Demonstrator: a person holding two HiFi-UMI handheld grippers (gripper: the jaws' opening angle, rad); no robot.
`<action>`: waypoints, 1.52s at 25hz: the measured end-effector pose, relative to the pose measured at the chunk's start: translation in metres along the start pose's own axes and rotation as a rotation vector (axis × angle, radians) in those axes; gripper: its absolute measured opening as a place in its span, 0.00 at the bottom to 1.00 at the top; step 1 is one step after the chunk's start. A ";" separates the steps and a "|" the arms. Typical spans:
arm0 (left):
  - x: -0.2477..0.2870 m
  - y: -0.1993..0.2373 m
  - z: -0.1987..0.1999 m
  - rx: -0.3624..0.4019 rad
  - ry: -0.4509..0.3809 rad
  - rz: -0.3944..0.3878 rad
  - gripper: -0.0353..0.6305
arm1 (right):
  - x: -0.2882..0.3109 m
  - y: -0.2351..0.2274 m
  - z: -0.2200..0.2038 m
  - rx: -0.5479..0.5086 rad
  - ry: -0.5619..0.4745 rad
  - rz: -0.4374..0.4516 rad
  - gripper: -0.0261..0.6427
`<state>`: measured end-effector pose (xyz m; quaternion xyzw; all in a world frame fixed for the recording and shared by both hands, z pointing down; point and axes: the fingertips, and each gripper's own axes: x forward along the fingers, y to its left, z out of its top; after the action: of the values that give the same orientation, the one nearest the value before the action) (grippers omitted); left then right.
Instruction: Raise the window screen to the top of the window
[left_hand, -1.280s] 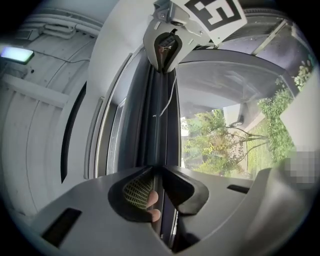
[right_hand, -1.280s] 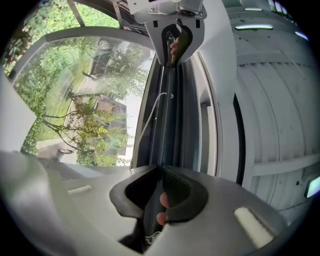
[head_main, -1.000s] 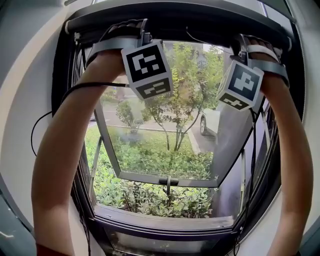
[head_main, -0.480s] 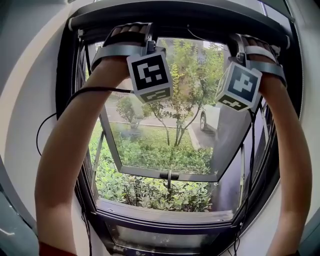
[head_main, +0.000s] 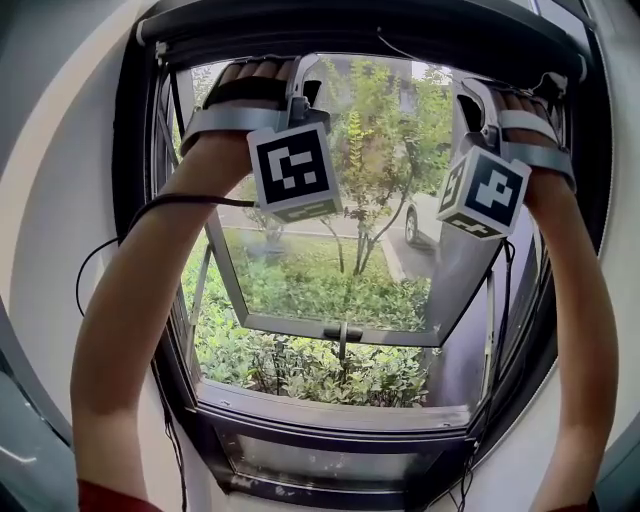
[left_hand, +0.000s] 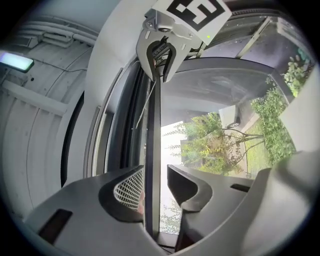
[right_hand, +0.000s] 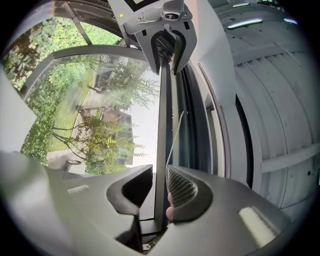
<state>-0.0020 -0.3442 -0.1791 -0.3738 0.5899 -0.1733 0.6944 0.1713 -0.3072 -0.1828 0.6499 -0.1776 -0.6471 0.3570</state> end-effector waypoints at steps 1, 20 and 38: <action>-0.002 -0.007 0.001 -0.013 -0.011 -0.019 0.24 | -0.002 0.005 0.000 0.002 -0.002 0.010 0.19; -0.050 -0.123 -0.007 -0.096 -0.015 -0.184 0.27 | -0.066 0.089 0.019 0.111 -0.074 0.101 0.20; -0.154 -0.230 0.012 -0.211 -0.063 -0.377 0.27 | -0.160 0.186 0.017 0.246 -0.087 0.255 0.22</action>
<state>0.0181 -0.3873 0.0944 -0.5534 0.5025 -0.2254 0.6249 0.1817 -0.3270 0.0617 0.6321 -0.3519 -0.5975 0.3459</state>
